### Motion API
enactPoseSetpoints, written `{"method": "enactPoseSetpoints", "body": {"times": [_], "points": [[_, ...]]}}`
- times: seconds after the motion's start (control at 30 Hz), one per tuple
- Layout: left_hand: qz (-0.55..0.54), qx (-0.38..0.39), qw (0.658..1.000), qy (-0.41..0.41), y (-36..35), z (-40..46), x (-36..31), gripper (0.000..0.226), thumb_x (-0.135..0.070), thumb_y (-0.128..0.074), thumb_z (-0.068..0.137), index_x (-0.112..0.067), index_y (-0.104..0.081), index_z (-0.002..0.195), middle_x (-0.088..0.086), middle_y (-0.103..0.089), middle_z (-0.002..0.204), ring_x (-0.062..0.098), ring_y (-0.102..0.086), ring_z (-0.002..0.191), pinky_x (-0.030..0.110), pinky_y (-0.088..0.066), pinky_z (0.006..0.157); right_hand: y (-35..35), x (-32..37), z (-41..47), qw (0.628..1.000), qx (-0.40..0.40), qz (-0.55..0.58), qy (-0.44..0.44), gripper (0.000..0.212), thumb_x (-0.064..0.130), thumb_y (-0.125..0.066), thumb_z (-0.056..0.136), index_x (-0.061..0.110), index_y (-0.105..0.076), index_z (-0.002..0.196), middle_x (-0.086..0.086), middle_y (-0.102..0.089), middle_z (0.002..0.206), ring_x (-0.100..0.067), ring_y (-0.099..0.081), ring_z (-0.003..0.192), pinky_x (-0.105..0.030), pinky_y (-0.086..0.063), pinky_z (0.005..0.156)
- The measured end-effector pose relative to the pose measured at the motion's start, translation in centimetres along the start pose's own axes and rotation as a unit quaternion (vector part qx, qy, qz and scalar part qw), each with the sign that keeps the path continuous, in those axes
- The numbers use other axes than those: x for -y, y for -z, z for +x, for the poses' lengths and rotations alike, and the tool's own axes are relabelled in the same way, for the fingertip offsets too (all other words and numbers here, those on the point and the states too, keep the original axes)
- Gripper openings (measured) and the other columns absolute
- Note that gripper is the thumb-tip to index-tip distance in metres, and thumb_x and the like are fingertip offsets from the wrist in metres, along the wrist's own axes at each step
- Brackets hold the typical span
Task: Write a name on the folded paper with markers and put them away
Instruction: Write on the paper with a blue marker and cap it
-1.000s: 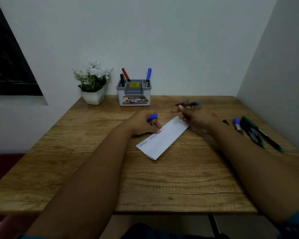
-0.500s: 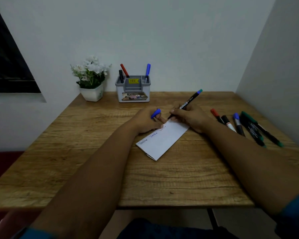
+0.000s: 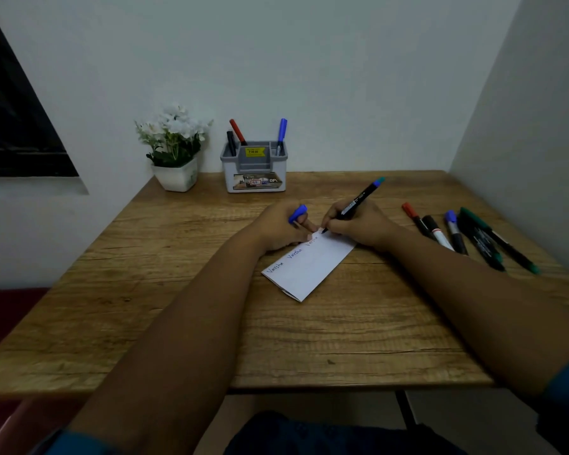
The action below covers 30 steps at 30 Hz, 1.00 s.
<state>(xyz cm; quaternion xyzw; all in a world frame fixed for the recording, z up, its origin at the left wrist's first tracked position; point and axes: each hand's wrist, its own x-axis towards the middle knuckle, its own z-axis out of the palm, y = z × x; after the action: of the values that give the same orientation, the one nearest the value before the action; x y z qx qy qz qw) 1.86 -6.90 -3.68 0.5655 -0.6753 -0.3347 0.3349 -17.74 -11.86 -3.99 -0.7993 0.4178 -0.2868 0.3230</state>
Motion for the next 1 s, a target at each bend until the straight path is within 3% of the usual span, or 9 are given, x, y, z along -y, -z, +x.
{"method": "enactPoseSetpoints", "body": {"times": [0.3, 0.53, 0.8, 1.0], "points": [[-0.008, 0.005, 1.000, 0.001, 0.09, 0.01, 0.14, 0.032, 0.005, -0.073, 0.076, -0.013, -0.047, 0.078, 0.003, -0.073, 0.095, 0.010, -0.069, 0.096, 0.039, -0.055, 0.090, 0.02, 0.04, 0.00, 1.000, 0.006, 0.003, 0.001, 0.007, 0.013, -0.069, 0.084, 0.017, -0.075, 0.085, 0.010, -0.073, 0.088, -0.002, -0.066, 0.088, -0.025, -0.052, 0.085], [-0.003, 0.006, 1.000, 0.004, 0.08, -0.14, -0.20, 0.033, 0.006, -0.072, 0.077, -0.014, -0.046, 0.076, 0.004, -0.073, 0.094, 0.006, -0.068, 0.096, 0.033, -0.056, 0.087, 0.15, 0.02, -0.10, 0.998, -0.030, 0.049, -0.016, 0.010, 0.008, -0.065, 0.085, 0.012, -0.074, 0.083, 0.003, -0.073, 0.087, -0.009, -0.066, 0.087, -0.028, -0.052, 0.083], [-0.007, 0.008, 1.000, 0.007, 0.12, -0.12, -0.19, 0.032, 0.006, -0.072, 0.077, -0.013, -0.046, 0.077, 0.005, -0.073, 0.096, 0.008, -0.068, 0.098, 0.031, -0.055, 0.086, 0.20, -0.05, -0.05, 0.999, -0.025, 0.020, -0.018, 0.009, 0.012, -0.067, 0.083, 0.015, -0.074, 0.079, 0.005, -0.074, 0.086, -0.010, -0.067, 0.089, -0.032, -0.054, 0.085], [-0.004, 0.007, 1.000, 0.006, 0.16, -0.04, -0.13, 0.034, 0.006, -0.072, 0.078, -0.015, -0.045, 0.075, 0.006, -0.073, 0.096, 0.004, -0.068, 0.094, 0.026, -0.055, 0.081, 0.10, 0.06, -0.08, 1.000, -0.017, -0.002, -0.011, 0.008, 0.014, -0.068, 0.085, 0.018, -0.074, 0.081, 0.009, -0.072, 0.087, -0.006, -0.065, 0.089, -0.026, -0.051, 0.084]]}}
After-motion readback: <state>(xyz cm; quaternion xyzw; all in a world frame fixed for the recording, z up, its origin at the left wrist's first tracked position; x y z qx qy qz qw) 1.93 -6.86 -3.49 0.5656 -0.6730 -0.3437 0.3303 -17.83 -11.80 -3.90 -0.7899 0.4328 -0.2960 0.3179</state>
